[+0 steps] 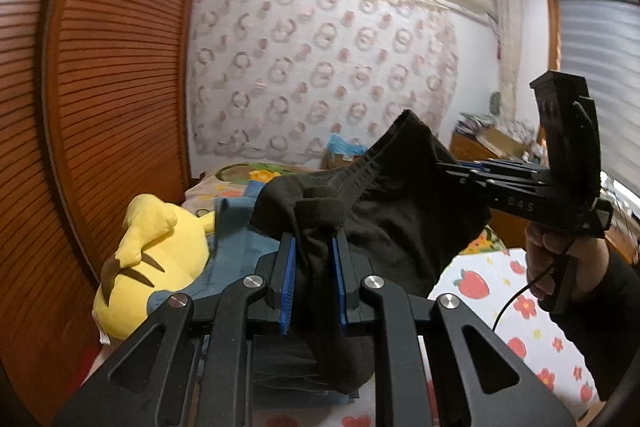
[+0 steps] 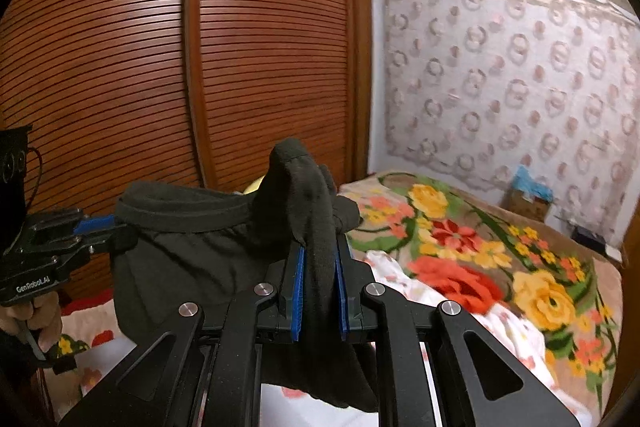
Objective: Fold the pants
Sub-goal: 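Lift the folded black garment with both tools and carry it toward the jeans stack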
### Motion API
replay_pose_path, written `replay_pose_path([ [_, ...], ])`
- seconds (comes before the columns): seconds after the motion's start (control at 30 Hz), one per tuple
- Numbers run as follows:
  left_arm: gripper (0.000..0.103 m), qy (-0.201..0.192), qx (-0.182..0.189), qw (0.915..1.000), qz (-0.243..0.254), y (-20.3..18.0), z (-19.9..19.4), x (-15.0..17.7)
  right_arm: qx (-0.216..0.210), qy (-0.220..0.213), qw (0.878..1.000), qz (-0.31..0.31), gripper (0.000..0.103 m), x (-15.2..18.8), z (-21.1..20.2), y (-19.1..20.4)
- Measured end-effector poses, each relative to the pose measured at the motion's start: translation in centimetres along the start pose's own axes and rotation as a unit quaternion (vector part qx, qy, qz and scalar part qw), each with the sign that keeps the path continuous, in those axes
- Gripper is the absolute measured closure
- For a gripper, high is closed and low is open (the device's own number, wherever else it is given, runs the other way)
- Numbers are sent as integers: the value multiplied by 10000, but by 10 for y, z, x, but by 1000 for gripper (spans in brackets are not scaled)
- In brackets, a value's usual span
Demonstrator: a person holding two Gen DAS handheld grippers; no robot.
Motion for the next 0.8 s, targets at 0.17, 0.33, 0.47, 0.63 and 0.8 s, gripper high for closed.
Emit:
replay_pose_path([
  [0.17, 85, -99, -172, 9995, -261, 13, -2, 4, -182, -19, 9993, -328, 90, -10, 29, -7],
  [0.33, 85, -181, -368, 9979, -499, 23, -3, 10, -356, -38, 9970, -690, 90, -14, 53, -7],
  [0.47, 85, -163, -574, 9966, -574, 28, 0, 14, -449, 63, 9945, -940, 90, -14, 73, -5],
  [0.63, 85, -52, -681, 9957, -621, 35, 3, 22, -534, 238, 9924, -1084, 90, -12, 94, -3],
  [0.8, 85, -12, -788, 9948, -643, 41, 3, 27, -626, 291, 9905, -1187, 90, -16, 97, -1],
])
Point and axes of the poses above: each gripper's, at about its wrist camera, not at the fingertips, and z roughly the way its jaws point, y to its left, x to its underside, the point moved 4 cm from there along z, roughly the way its jaws point, and after that the axes turned 10 degrees about -z, right-handed, at the moved point
